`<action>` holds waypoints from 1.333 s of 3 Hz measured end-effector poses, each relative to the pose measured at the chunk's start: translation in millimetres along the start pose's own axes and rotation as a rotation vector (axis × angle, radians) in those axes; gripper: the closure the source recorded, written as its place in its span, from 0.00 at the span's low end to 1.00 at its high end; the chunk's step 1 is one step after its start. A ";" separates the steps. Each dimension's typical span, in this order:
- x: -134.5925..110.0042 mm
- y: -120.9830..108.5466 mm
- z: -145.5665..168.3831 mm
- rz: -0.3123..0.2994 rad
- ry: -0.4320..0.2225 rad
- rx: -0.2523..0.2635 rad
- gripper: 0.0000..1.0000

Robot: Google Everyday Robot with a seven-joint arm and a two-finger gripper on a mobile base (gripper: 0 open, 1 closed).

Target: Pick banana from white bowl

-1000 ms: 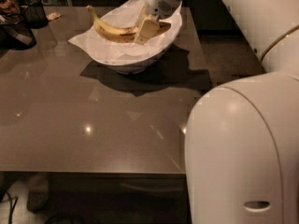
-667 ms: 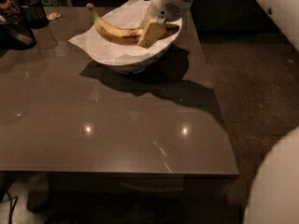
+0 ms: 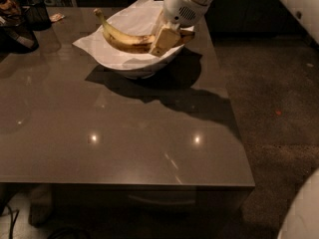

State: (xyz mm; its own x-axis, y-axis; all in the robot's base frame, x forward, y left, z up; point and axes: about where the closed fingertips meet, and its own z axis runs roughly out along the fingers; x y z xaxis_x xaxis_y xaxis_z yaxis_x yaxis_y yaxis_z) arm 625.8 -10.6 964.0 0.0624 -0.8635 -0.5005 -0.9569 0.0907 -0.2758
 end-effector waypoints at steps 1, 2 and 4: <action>6.9 29.6 -22.5 0.044 0.010 0.022 1.00; 26.0 69.7 -23.1 0.138 -0.002 -0.002 1.00; 45.2 121.3 -33.9 0.220 0.012 -0.015 1.00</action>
Offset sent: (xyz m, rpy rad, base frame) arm -0.1180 -0.0476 -0.0429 0.0937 0.1660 -0.1987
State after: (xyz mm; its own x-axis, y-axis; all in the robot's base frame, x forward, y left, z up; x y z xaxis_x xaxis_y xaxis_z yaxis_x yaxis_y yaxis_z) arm 503.0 -55.5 935.8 -0.1519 -0.8293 -0.5378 -0.9511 0.2707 -0.1487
